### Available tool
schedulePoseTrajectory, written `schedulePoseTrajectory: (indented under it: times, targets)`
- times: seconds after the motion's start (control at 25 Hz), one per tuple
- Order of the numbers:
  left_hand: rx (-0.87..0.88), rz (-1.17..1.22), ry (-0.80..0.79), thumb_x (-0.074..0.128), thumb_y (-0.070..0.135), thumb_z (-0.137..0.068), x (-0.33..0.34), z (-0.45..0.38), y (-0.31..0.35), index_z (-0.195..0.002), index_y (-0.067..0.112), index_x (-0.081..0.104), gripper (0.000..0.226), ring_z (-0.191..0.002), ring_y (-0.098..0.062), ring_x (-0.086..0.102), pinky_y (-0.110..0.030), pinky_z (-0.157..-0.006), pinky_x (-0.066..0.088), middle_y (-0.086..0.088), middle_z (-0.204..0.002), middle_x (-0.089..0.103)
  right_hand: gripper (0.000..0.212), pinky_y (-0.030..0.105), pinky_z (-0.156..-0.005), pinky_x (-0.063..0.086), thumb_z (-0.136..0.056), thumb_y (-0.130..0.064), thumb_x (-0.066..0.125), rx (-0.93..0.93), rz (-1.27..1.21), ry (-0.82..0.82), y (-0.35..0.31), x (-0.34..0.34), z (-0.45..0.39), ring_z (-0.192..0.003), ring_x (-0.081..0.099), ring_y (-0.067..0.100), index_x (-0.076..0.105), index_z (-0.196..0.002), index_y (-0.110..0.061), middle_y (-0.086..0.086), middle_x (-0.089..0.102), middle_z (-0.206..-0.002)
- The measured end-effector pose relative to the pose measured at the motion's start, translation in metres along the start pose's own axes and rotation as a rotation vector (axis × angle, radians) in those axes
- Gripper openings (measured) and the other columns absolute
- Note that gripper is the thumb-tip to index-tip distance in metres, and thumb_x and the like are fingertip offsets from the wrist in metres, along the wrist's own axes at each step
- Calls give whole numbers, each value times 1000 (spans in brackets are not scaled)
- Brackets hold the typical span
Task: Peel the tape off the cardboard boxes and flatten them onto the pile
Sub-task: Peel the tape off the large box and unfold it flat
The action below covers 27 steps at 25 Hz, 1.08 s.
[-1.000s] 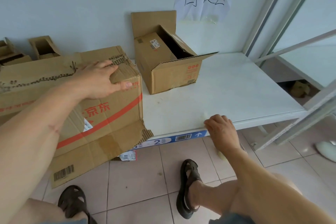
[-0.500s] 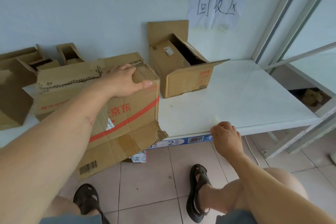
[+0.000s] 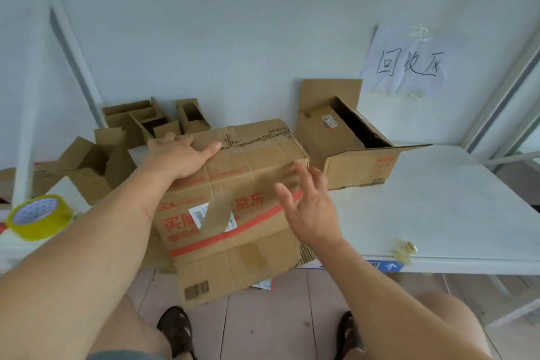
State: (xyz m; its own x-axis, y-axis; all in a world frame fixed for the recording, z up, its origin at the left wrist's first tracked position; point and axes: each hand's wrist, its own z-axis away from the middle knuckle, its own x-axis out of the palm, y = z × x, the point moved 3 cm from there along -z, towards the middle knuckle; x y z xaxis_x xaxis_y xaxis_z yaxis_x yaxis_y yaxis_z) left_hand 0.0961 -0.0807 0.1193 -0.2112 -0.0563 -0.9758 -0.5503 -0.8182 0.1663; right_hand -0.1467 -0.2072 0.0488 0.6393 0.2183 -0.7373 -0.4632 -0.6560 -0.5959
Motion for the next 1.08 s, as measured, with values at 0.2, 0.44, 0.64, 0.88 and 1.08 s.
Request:
schedulePoseTrajectory:
  times: [0.2, 0.44, 0.64, 0.88, 1.08]
  targets:
    - [78, -161, 95, 10, 98, -65, -10, 16, 4, -142, 40, 43, 102, -137, -34, 30, -48, -104, 32, -4, -150, 37, 106, 52, -116, 27, -79, -88, 24, 230, -163, -150, -41, 18, -50, -149, 19, 32, 8, -157, -17, 5, -6, -165]
    - [128, 228, -21, 48, 94, -60, 7, 8, -17, -147, 34, 36, 106, -124, -23, 49, -37, -97, 45, -1, -144, 44, 116, 53, -119, 15, -76, -91, 22, 266, 34, -235, -69, 22, -72, -150, 3, 32, 21, -153, -5, 11, -1, -164]
    - [279, 354, -91, 53, 91, -59, 14, 14, -13, -139, 25, 42, 104, -114, -14, 52, -37, -96, 47, 8, -130, 48, 124, 53, -119, 10, -71, -91, 35, 388, 145, -290, -82, 28, -90, -149, -5, 37, 12, -154, -3, 17, -7, -163]
    - [427, 385, -43, 61, 76, -62, 16, 21, -27, -154, 23, 22, 113, -139, -8, 28, -24, -109, 25, 13, -157, 24, 117, 55, -119, 10, -72, -91, 33, 284, 53, -308, -88, 10, -91, -151, -7, 31, 15, -156, -11, 13, -1, -165]
    - [402, 434, 122, 44, 83, -69, 24, 25, -26, -147, 25, 41, 97, -132, -10, 42, -22, -102, 33, 10, -150, 41, 117, 48, -122, 6, -64, -87, 55, 29, 110, -349, -80, 18, -18, -148, -24, 15, 10, -156, -29, -3, -14, -164]
